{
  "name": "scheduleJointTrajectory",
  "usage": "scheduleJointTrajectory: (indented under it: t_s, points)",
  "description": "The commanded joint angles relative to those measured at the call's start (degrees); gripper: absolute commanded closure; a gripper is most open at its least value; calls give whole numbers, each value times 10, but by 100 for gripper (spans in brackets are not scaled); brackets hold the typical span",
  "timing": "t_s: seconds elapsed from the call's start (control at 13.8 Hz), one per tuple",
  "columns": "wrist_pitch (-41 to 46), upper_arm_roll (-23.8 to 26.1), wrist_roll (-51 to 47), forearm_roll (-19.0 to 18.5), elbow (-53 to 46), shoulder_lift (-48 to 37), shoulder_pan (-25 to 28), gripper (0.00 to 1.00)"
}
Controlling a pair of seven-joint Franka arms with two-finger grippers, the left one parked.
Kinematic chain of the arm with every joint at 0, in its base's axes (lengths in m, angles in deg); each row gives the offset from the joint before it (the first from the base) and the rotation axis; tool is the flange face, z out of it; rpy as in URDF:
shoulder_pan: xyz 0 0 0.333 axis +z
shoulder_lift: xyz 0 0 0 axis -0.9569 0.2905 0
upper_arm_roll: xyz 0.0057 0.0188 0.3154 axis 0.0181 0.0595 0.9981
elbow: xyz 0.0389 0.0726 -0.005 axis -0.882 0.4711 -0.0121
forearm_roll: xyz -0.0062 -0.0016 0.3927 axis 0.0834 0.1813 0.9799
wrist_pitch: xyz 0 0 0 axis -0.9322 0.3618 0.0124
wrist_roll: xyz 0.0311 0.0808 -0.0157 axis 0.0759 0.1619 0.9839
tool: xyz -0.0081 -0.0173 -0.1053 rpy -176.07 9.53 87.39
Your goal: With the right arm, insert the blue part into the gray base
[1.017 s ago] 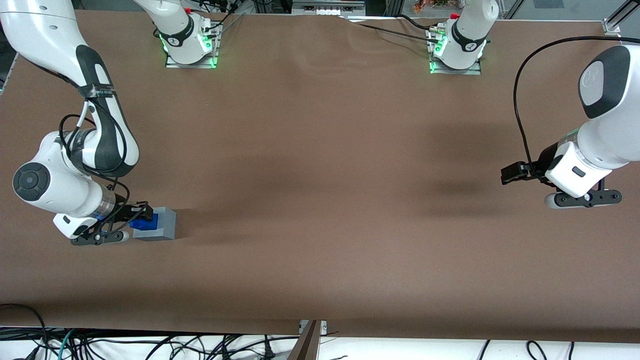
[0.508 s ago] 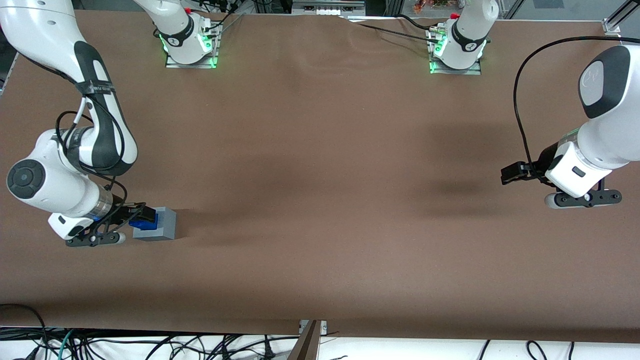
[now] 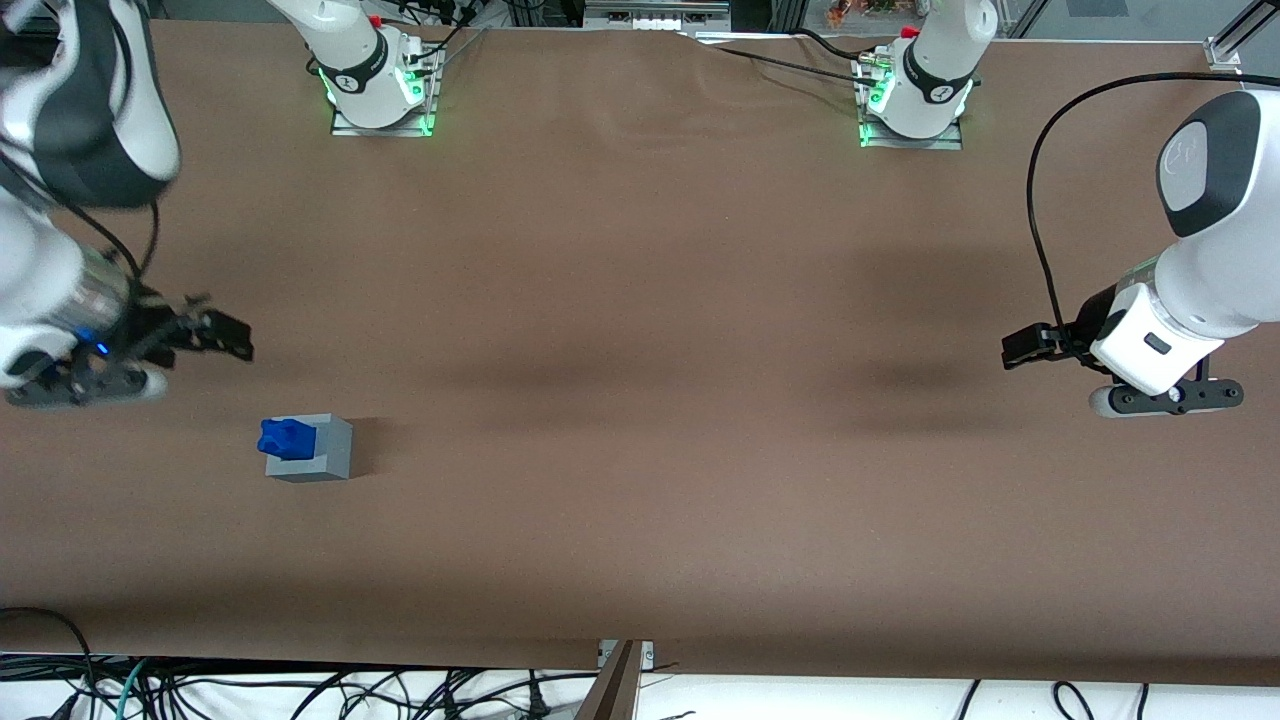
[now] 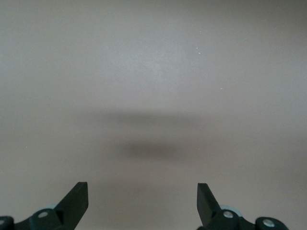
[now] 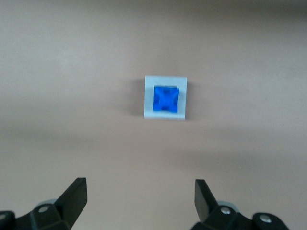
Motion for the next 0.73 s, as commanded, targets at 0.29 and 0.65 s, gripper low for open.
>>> scheduleJointTrajectory:
  t_s: [0.29, 0.65]
  points:
    - [50, -2, -4, 38, -10, -39, -3, 1]
    - [106, -2, 2, 33, -25, -44, -3, 1]
